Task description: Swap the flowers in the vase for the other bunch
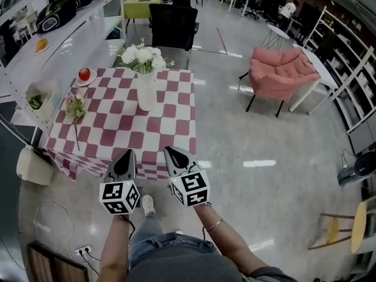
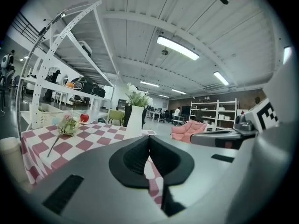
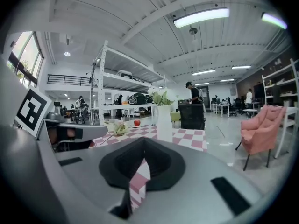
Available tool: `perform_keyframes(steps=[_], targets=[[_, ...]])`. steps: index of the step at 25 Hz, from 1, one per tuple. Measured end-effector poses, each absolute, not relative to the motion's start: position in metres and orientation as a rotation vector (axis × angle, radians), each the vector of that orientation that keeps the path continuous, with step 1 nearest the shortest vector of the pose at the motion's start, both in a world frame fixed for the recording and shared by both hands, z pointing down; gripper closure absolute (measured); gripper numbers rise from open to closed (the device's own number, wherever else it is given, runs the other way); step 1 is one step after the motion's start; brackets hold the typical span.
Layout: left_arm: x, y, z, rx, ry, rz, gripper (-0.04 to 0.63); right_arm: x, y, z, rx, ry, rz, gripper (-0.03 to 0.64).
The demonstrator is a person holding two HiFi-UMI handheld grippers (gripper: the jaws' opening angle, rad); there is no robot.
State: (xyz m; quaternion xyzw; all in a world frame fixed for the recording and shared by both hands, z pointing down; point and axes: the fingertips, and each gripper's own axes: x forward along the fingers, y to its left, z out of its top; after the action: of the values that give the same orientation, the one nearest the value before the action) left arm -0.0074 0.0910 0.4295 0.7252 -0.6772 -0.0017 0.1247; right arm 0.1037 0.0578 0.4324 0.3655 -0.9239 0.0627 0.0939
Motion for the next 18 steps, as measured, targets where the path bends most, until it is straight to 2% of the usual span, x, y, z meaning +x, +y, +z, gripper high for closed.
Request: perform_keyframes(steps=[10,18], targets=[[-0.073,0.003,0.426,2.179,-1.893,-0.001,0.578,0.028,-0.026,0.427,1.14,-2.714,0.194,0.606],[-0.102,-0.056,0.422,2.307,-1.813,0.061,0.578,-0.002,-0.08,0.431,1.253,-2.653,0.206,0.606]])
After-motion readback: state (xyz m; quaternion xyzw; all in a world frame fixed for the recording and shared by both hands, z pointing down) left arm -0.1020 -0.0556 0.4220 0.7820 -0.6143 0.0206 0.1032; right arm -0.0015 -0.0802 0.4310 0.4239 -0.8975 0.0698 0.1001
